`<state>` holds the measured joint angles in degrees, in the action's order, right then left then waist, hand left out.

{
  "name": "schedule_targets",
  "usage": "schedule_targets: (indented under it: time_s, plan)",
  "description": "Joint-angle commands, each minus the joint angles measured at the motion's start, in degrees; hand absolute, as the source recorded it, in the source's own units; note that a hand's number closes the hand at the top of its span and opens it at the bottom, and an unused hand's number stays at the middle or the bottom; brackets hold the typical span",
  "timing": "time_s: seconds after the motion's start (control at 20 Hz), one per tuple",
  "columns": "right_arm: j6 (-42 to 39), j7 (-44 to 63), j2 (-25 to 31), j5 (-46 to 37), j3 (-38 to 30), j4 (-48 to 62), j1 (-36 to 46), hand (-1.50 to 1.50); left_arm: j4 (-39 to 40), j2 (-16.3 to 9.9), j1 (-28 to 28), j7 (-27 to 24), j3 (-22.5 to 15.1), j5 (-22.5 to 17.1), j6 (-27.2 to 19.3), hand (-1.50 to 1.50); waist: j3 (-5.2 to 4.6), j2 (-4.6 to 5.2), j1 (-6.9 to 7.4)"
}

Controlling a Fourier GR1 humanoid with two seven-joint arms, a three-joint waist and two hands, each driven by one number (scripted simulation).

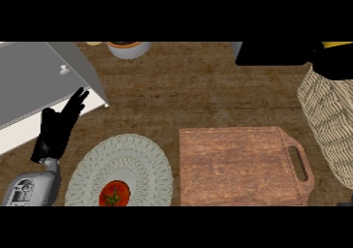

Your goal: Pick the lemon from the cutting board and place it in the basket

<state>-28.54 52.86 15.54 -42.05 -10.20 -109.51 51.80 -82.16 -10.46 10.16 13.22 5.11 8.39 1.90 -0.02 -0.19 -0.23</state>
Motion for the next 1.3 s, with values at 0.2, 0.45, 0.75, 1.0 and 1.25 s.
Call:
schedule_targets:
  time_s: [0.2,0.45,0.75,1.0,1.25]
  plan:
    - [-10.4,-4.5,15.8,-3.0,-2.9,11.4,-2.3,1.50,2.0,-1.7,2.0,0.5,1.6,-0.6,0.9,0.00,-0.01,0.30,-0.30]
    - [-6.7,-14.2,22.9,-4.5,-6.3,20.0,-6.1,1.50,1.1,0.1,3.1,2.0,0.2,-0.2,0.5,0.00,0.04,0.38,0.25]
    - [-0.7,-27.2,27.1,-2.8,-11.4,25.2,-13.9,1.50,1.1,0.6,0.3,-1.3,0.6,-0.1,0.1,0.00,0.05,0.24,0.27]
    - [3.9,-35.5,25.8,-0.7,-13.8,28.5,-19.8,1.50,0.8,1.6,0.7,0.1,-0.2,0.5,-0.5,0.00,0.05,0.21,0.07]
    - [6.2,-40.0,27.7,-2.7,-11.7,36.5,-18.2,1.50,6.0,-0.1,6.1,-0.2,1.5,0.3,0.6,0.00,0.01,0.34,0.29]
